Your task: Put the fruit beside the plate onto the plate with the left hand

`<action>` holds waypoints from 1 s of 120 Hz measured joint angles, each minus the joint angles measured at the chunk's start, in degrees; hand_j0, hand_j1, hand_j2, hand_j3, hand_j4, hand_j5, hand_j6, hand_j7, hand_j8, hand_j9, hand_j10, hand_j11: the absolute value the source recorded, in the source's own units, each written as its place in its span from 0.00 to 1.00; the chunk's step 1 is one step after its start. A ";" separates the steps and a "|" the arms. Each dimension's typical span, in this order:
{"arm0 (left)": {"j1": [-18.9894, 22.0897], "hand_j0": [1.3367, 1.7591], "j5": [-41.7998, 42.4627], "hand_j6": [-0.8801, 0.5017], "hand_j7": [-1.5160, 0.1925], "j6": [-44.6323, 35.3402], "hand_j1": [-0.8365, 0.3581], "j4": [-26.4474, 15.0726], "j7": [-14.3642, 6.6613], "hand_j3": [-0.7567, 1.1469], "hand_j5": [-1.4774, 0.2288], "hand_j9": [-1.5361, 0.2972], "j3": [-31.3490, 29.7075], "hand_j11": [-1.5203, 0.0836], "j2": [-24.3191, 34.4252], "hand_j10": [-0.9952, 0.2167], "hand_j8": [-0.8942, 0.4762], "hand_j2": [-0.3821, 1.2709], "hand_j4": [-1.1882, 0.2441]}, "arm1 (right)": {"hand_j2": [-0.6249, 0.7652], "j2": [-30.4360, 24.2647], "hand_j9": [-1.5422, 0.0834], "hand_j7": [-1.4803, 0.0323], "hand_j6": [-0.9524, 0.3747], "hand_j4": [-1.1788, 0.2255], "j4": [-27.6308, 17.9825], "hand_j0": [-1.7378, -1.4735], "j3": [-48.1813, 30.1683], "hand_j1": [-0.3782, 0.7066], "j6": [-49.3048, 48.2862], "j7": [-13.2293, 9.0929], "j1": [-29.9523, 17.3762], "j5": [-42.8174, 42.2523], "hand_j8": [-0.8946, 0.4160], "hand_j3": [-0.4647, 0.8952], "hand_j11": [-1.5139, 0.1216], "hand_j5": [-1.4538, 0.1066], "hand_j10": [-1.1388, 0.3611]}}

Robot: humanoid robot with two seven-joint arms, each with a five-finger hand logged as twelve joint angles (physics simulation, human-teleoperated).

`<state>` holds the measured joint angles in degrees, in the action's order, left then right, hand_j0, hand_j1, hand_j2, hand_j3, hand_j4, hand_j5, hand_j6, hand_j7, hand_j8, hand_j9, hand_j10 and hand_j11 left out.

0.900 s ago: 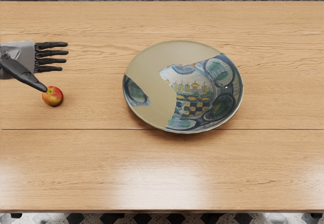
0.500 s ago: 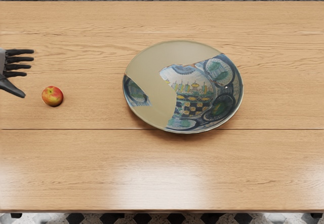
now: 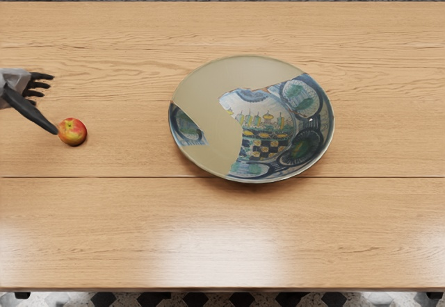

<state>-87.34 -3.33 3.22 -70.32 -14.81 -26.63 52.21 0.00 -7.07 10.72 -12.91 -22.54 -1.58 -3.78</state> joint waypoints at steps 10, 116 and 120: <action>0.00 0.76 -0.27 0.61 0.86 -4.22 0.96 0.24 -0.06 0.40 0.84 0.81 -2.59 0.92 -0.26 0.79 0.62 0.24 0.80 | 0.45 0.00 0.95 0.98 0.72 0.84 -0.01 0.30 0.00 0.03 0.00 0.01 0.00 0.00 0.68 0.34 0.93 0.93 0.76; -3.71 0.76 0.41 0.46 0.70 -27.53 0.75 -7.03 -2.51 0.40 0.68 0.66 -13.75 0.75 -16.62 0.62 0.47 0.26 0.66 | 0.45 0.00 0.95 0.98 0.72 0.84 0.00 0.30 0.00 0.03 -0.01 -0.01 0.00 0.00 0.68 0.34 0.93 0.93 0.76; -3.65 0.76 0.39 0.45 0.69 -27.87 0.73 -7.01 -2.52 0.40 0.67 0.65 -13.87 0.74 -16.62 0.61 0.46 0.26 0.65 | 0.45 0.00 0.95 0.98 0.72 0.84 0.01 0.30 0.00 0.03 -0.01 -0.01 0.00 0.00 0.68 0.34 0.93 0.93 0.76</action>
<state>-90.99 -2.93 -24.65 -77.32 -17.33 -40.49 35.60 0.00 -7.06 10.72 -12.92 -22.55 -1.58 -3.78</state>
